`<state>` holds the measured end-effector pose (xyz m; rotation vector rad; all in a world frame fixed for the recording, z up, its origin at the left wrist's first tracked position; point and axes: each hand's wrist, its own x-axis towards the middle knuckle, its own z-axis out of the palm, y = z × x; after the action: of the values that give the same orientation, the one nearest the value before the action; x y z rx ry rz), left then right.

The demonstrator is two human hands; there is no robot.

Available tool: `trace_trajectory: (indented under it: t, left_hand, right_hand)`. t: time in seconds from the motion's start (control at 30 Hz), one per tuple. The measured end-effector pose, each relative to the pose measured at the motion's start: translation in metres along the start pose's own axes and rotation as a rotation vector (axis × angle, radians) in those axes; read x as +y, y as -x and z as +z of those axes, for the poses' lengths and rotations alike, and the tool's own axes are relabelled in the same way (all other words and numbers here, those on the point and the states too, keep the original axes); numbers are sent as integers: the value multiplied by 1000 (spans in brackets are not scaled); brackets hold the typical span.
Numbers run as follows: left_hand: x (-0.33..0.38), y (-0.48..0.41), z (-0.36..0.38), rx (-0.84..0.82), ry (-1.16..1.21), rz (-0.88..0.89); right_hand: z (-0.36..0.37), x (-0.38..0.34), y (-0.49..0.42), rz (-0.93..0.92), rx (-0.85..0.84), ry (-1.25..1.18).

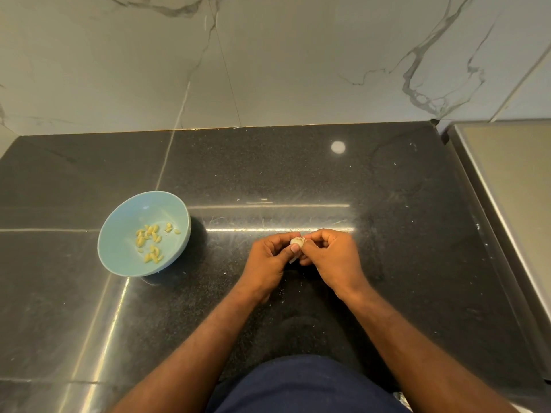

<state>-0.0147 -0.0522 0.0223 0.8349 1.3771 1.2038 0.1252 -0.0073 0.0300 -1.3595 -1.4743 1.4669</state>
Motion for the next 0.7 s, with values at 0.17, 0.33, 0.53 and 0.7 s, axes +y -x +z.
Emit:
trace_trajectory:
  t: [0.17,0.33,0.53,0.7]
  left_hand:
    - [4,2,-1,-16,151,-76]
    - [8,-1,-3,-6,168,-101]
    - [6,-2,-3,7,168,-114]
    - [6,-2,-2,13,297,-175]
  right_hand:
    - [-1,2,-3,43,12,-44]
    - [-7,0,-4,107,-103,-209]
    - [-8,4,-5,37,-105,-93]
    - [-9,7,-9,72,-111,-90]
